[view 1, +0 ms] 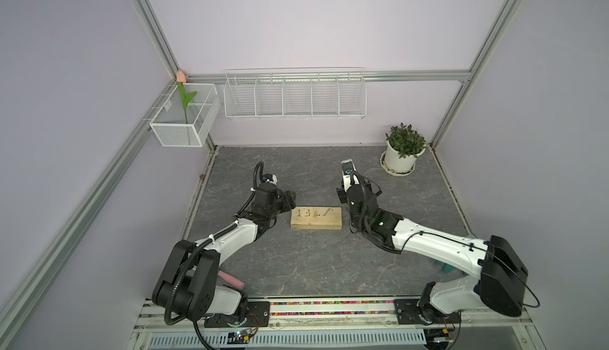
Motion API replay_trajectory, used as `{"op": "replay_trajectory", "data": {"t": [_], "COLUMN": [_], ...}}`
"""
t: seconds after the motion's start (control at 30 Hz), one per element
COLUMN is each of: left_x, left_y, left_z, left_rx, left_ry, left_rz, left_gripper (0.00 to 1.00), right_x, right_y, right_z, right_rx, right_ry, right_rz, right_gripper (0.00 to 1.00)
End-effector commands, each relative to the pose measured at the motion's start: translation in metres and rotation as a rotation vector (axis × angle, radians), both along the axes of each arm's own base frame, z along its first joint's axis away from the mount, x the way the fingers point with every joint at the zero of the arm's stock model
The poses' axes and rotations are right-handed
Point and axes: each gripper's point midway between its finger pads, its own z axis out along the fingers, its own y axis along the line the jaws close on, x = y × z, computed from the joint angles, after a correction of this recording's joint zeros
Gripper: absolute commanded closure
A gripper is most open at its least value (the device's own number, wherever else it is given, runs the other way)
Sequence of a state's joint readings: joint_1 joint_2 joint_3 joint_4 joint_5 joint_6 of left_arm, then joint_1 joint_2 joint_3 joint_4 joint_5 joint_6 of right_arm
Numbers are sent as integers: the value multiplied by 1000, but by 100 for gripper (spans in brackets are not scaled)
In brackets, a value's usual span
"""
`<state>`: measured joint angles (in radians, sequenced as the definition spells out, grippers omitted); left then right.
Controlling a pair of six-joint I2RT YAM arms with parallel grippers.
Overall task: Use a claw hammer to pull out a nail
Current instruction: Remove the nail from the mounting plate.
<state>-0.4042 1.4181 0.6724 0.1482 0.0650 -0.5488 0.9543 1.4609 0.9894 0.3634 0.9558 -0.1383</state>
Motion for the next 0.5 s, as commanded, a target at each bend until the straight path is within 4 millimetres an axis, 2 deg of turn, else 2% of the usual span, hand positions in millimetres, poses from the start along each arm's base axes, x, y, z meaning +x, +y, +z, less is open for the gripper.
{"op": "replay_trajectory", "data": {"t": [0.0, 0.27, 0.47], "left_x": [0, -4, -3], "left_y": [-3, 7, 17], "left_z": [-3, -20, -31], "left_rx": [-53, -80, -147], "left_ry": [16, 54, 80], "left_rz": [-6, 19, 36], "left_gripper": [31, 38, 48], "right_x": [6, 18, 22], "right_y": [7, 42, 57], "right_z": [35, 9, -4], "right_rx": [21, 10, -8], "right_ry": [-103, -20, 6], "right_rz": [-43, 5, 17], "right_gripper": [93, 93, 93]}}
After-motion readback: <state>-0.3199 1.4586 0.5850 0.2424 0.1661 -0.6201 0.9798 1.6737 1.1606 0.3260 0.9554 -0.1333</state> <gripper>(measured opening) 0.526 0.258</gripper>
